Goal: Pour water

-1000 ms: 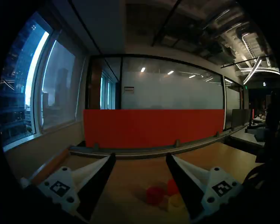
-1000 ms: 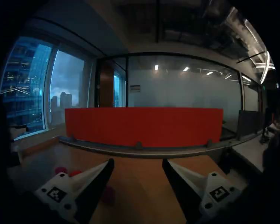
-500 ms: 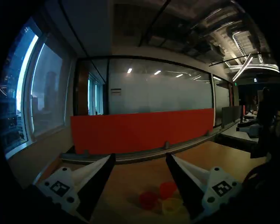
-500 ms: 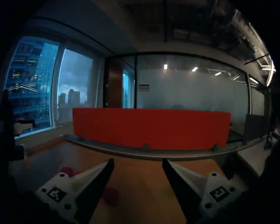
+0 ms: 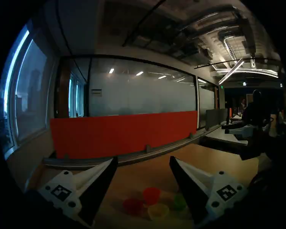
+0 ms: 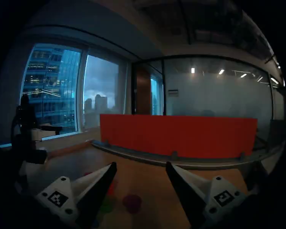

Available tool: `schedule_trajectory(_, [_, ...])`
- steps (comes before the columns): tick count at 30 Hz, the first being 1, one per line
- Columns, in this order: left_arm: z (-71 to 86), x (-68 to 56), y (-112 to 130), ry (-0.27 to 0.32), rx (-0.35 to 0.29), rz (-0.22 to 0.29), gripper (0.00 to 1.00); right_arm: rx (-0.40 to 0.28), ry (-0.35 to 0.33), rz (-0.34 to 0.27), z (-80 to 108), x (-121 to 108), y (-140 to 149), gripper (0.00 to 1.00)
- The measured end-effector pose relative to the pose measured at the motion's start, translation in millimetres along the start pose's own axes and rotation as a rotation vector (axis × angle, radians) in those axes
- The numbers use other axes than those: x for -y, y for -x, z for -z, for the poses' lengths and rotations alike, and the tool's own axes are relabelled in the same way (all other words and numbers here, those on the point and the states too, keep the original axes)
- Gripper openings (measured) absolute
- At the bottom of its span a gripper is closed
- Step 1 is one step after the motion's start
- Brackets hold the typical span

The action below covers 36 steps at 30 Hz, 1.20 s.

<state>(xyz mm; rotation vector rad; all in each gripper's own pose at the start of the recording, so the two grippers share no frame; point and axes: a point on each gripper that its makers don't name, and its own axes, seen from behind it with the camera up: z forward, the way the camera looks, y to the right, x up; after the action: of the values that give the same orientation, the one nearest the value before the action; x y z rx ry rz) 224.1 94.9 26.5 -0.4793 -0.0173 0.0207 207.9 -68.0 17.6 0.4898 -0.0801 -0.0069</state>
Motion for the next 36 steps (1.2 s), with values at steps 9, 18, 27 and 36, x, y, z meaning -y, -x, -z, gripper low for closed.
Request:
schedule_trajectory(9, [-0.6, -11.2, 2.2, 0.067, 0.01, -0.02, 1.0, -0.003, -0.069, 0.002, -0.3, 10.4, -6.0, 1.0])
schedule_trajectory(18, [-1.1, -25.7, 10.2, 0.118, 0.033, -0.032, 1.0, 0.006, -0.094, 0.021, -1.2, 15.4, -3.5, 1.0])
schedule_trajectory(27, [2.9, -44.0, 15.7, 0.19, 0.05, -0.04, 1.0, 0.03, -0.114, 0.017, -2.8, 16.3, 2.0, 1.0])
schedule_trajectory(36, [8.4, -63.1, 28.0, 0.276, 0.08, -0.039, 1.0, 0.06, -0.144, 0.037, -4.5, 21.0, 9.2, 1.0])
